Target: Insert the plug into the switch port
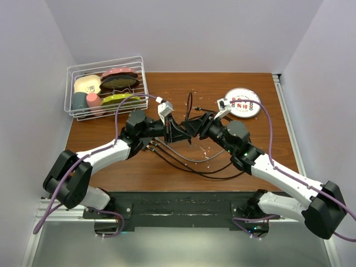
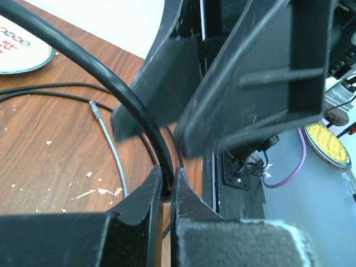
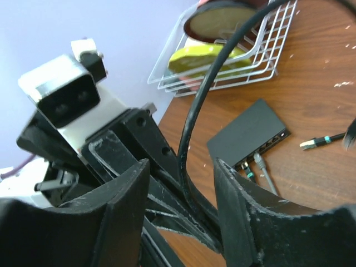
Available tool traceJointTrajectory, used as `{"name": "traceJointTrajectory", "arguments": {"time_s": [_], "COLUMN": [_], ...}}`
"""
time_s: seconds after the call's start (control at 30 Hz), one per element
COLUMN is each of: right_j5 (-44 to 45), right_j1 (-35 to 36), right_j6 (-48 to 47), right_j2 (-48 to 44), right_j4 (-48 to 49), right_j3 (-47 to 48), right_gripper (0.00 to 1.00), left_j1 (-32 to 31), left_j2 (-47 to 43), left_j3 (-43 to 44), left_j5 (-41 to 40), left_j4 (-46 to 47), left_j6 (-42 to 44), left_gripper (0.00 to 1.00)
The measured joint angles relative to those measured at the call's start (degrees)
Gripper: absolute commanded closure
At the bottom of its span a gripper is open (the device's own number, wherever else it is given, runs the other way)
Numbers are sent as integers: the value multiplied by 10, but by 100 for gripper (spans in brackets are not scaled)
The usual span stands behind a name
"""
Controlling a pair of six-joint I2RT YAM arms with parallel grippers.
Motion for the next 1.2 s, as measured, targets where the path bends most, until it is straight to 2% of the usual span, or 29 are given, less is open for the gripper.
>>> {"name": "traceJointTrajectory", "arguments": {"time_s": [0.03, 0.07, 0.1, 0.17, 0.2, 0.23, 0.27, 0.3, 0.37, 0.47, 0.6, 0.73, 1.0, 1.2], "right_j5": [-9, -13, -22, -30, -32, -33, -34, -33, -24, -2, 34, 61, 71, 72], "right_j1": [0, 0, 0, 0, -2, -3, -3, -2, -2, -2, -2, -2, -2, -2], "right_j6": [-2, -4, -4, -6, -6, -6, -7, -7, -7, -3, 14, 37, 60, 68], "right_j2": [7, 13, 23, 40, 44, 46, 47, 45, 36, -12, -89, -128, -132, -131], "right_j4": [2, 3, 5, 11, 12, 13, 12, 12, 11, 23, 59, 98, 165, 227], "right_j3": [0, 0, 0, 0, 0, 0, 0, 0, -2, -30, -83, -129, -159, -178], "right_gripper": [67, 93, 100, 100, 100, 100, 100, 100, 100, 100, 100, 100, 100, 100], "left_j1": [0, 0, 0, 0, 1, 2, 2, 2, 1, 0, 0, 0, -2, -12], "left_j2": [0, 0, 0, -1, -2, -2, -2, -5, -17, -53, -108, -109, -42, -33], "left_j3": [0, 0, 1, 1, 1, 1, 1, 1, 1, -4, -20, -21, -23, -23], "left_j5": [0, 0, 0, 0, -2, -3, -4, -5, -14, -49, -87, -92, -38, -5], "left_j4": [-2, -5, -8, -19, -27, -31, -37, -39, -49, -52, -40, -14, 56, 67], "left_j6": [1, 3, 4, 5, 5, 6, 8, 11, 24, 33, 34, 28, -16, -17], "left_gripper": [100, 100, 100, 100, 97, 88, 61, 47, 26, 16, 14, 15, 15, 17]}}
